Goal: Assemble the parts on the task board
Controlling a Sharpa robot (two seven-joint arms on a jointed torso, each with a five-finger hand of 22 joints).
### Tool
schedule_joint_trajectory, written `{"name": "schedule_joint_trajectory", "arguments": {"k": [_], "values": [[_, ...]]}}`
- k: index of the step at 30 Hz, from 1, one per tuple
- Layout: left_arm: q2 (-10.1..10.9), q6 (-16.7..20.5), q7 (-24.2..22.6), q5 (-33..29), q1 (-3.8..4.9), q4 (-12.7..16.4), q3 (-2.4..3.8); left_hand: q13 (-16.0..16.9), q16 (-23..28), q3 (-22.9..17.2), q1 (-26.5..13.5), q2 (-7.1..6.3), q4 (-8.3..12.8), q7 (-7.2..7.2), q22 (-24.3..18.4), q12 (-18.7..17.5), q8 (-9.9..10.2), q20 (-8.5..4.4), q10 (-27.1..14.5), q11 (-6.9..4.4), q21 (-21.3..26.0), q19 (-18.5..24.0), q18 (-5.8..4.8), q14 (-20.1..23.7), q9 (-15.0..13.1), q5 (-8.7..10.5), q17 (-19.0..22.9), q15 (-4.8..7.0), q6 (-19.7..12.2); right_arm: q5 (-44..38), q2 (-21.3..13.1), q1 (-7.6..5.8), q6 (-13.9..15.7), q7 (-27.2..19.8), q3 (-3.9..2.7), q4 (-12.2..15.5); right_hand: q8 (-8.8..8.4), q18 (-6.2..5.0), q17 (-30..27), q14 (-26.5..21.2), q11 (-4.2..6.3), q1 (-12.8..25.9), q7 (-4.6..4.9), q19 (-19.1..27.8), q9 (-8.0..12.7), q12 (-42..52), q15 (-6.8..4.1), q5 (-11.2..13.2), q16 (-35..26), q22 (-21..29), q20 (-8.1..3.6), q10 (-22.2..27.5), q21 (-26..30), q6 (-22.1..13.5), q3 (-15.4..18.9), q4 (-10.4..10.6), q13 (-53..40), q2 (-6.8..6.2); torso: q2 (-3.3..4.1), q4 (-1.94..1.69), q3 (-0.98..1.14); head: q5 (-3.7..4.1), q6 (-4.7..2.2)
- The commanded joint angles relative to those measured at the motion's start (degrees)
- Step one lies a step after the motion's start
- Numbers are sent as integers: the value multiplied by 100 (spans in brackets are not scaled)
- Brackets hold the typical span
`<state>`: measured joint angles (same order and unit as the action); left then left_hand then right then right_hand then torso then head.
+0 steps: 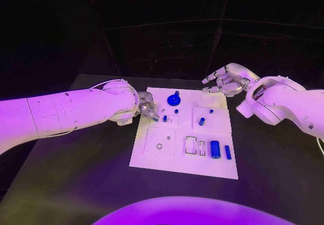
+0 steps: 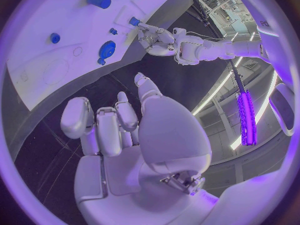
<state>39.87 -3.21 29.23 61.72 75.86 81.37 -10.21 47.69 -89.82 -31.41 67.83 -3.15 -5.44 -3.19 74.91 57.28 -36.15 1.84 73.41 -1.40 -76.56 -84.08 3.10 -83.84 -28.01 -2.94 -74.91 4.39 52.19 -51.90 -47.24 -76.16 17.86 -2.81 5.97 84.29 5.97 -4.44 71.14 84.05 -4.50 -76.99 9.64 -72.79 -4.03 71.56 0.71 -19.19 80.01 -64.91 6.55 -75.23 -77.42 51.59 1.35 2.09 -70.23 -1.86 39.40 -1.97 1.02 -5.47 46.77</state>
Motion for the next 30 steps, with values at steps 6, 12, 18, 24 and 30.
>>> {"name": "schedule_joint_trajectory", "arguments": {"k": [6, 12, 18, 24, 30], "values": [[-54, -165, 66, 52, -7, -64, -9, 112, -18, -591, -178, -104, 597, 83, 241, 144, -116, -41, 144, -32, -72, -137, 22, -616, -24, -28, -1509, 49, 104, -10, -4, -10, -29, -24, -4, 11, 20, -105, -3, 186, -12, 12, 5, 44, -1, -24, -45, -15, -35, 5, 10, 41, 28, -32, 32, -12, 7, 58, 0, 7, 3, 2, 6], [-125, -249, 68, 52, -6, -136, -9, 150, -18, -257, -476, -192, 429, 134, 293, 190, -145, -65, 182, -70, -115, -156, 11, -616, 8, -22, -1509, 78, 198, -11, -8, -10, -26, -22, -4, 18, 20, -105, -3, 186, -12, 12, 5, 44, -1, -24, -45, -15, -35, 5, 10, 41, 28, -32, 32, -12, 7, 58, 1, 9, 4, 7, 13], [-187, -322, 70, 52, -5, -210, -9, 219, -18, -37, -600, -165, 324, 152, 353, 252, -147, -81, 221, -85, -168, -178, -4, -616, 48, -23, -1509, 93, 273, -12, -12, -11, -19, -20, -4, 24, 20, -105, -3, 186, -12, 12, 5, 44, -1, -24, -45, -15, -35, 5, 10, 41, 28, -32, 32, -12, 7, 58, 1, 6, 5, 18, 18], [-232, -335, 70, 52, -4, -274, -9, 230, -18, 12, -623, -143, 297, 158, 369, 262, -147, -85, 230, -89, -182, -183, -7, -616, 61, -24, -1509, 97, 293, -13, -14, -11, -14, -21, -4, 31, 20, -105, -3, 186, -12, 12, 5, 44, -1, -24, -45, -15, -35, 5, 10, 41, 28, -32, 32, -12, 7, 58, 3, 5, 3, 21, 22], [-281, -329, 70, 52, -4, -370, -9, 231, -18, 67, -652, -122, 262, 159, 371, 264, -142, -88, 233, -91, -182, -183, -8, -616, 77, -24, -1509, 99, 307, -13, -18, -11, -9, -20, -4, 37, 27, -109, -14, 186, -11, 9, 4, 53, -1, -27, -47, -25, -47, 24, 8, 43, 43, -31, 52, -5, 17, 69, 0, 4, 2, 26, 22]]}}
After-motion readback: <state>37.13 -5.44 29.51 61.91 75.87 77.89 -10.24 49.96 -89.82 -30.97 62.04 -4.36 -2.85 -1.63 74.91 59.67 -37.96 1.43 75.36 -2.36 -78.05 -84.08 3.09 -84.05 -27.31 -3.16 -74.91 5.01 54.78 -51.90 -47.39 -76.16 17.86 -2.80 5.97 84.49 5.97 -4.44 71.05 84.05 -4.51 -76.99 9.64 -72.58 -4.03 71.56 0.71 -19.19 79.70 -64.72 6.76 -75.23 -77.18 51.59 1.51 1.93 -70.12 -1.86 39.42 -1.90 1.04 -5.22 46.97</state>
